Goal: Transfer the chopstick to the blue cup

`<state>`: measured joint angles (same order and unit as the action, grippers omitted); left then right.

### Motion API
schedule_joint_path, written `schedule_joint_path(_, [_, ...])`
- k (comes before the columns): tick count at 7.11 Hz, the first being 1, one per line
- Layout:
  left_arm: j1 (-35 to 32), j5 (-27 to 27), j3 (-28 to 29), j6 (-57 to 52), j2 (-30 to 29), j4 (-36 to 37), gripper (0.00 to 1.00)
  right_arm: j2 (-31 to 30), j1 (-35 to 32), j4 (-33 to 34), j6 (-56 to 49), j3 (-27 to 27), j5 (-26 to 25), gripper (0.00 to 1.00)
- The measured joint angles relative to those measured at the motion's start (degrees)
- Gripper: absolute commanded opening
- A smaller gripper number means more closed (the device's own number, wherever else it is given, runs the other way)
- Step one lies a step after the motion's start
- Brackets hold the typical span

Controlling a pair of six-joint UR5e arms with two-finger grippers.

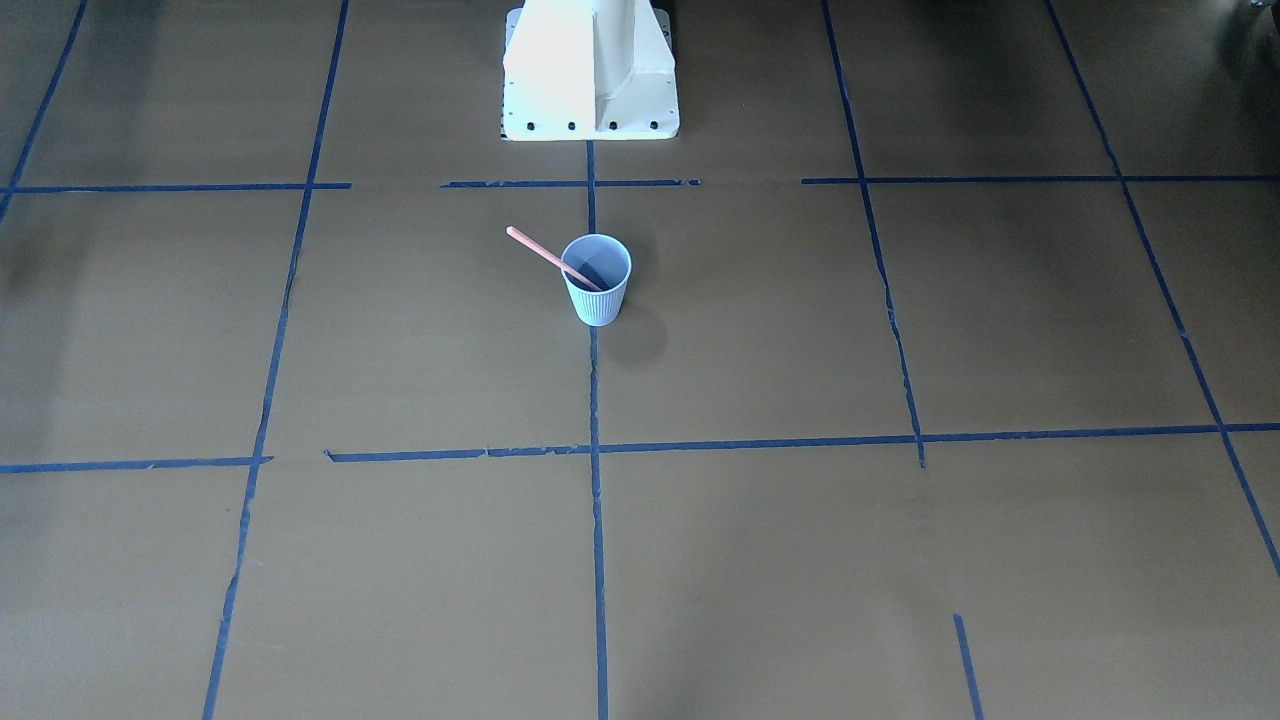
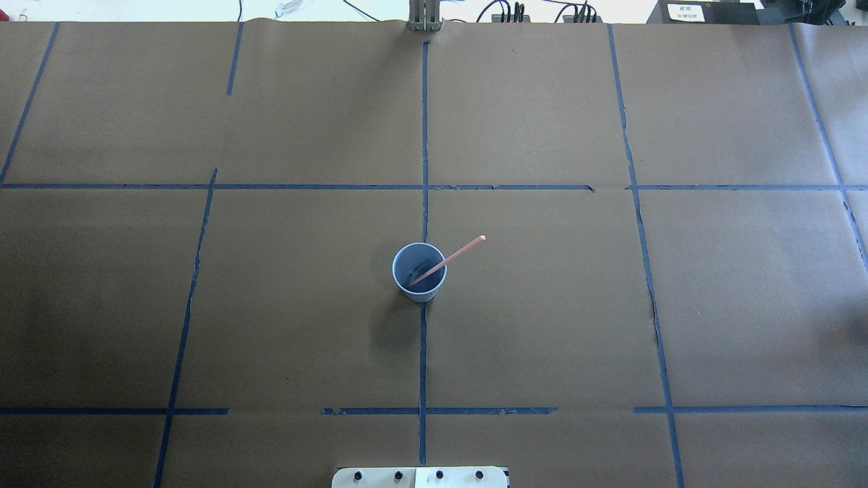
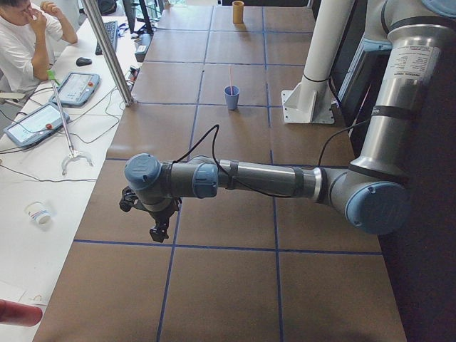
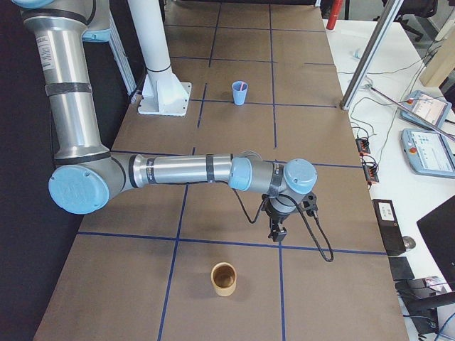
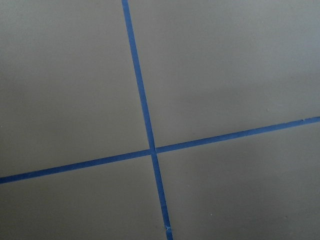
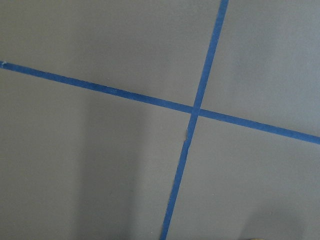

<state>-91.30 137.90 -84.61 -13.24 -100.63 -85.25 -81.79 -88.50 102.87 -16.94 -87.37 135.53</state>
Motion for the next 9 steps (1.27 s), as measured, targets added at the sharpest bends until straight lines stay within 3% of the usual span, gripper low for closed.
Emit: schedule_joint_path(9, [3.90,-2.24,0.30,0.25,-0.56,1.20,1.00,-2.84,0.05,-3.98,3.39,-2.09,-0.06,1.00])
